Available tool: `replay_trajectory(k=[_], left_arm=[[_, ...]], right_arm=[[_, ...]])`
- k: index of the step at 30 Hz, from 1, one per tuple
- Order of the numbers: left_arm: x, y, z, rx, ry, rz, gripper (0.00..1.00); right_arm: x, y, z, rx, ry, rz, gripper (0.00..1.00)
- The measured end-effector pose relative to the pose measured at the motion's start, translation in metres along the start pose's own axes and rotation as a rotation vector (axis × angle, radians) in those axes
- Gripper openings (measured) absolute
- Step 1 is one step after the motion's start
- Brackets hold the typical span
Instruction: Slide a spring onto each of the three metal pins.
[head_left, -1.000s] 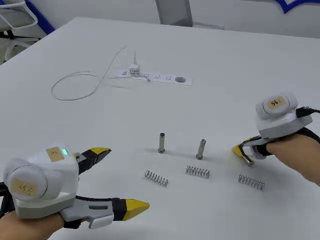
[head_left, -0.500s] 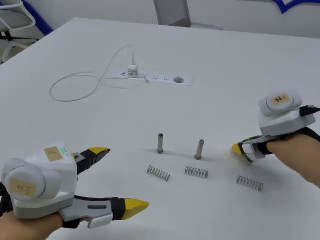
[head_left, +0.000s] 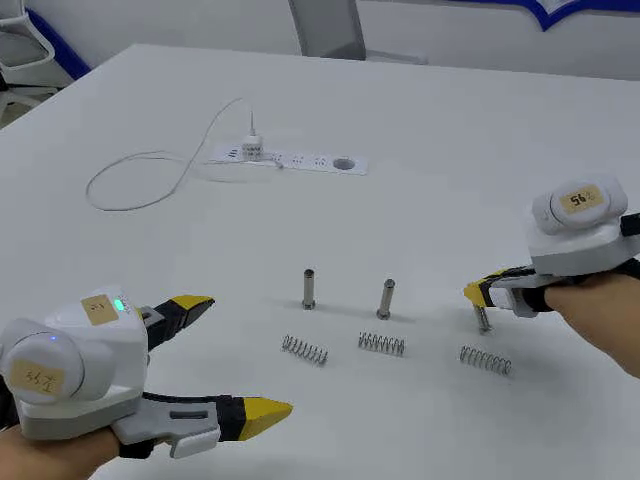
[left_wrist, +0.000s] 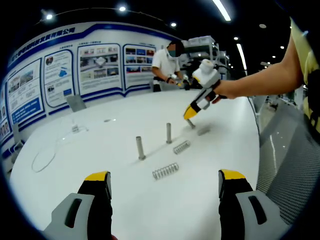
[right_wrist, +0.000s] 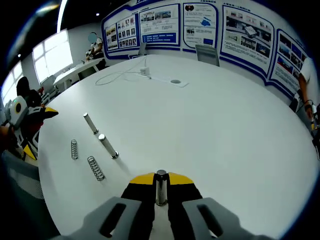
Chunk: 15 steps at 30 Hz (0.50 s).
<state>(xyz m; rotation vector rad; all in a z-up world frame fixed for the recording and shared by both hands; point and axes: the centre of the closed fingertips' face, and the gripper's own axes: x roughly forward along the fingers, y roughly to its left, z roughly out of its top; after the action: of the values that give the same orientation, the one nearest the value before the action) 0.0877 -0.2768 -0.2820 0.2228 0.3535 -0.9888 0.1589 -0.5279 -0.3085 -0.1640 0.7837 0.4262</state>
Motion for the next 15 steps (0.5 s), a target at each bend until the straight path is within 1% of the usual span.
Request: replay_trajectory(k=[5,8,15], left_arm=[[0.0000,-0.0009,0.0009,0.004,-0.003,-0.001,0.90],[0.0000,-0.0011,0.0016,0.005,-0.004,0.000,0.90],[0.0005,-0.0022,0.0030,0.006,-0.006,-0.002,0.90]], right_arm=[[-0.0051,0.0019,-0.0010,0.000,-0.015,-0.004,0.09],[-0.0081,0.0038,0.0002,-0.006,-0.035,-0.003,0.09],[-0.0102,0.0043,-0.0023,-0.001,-0.038,-0.004,0.09]])
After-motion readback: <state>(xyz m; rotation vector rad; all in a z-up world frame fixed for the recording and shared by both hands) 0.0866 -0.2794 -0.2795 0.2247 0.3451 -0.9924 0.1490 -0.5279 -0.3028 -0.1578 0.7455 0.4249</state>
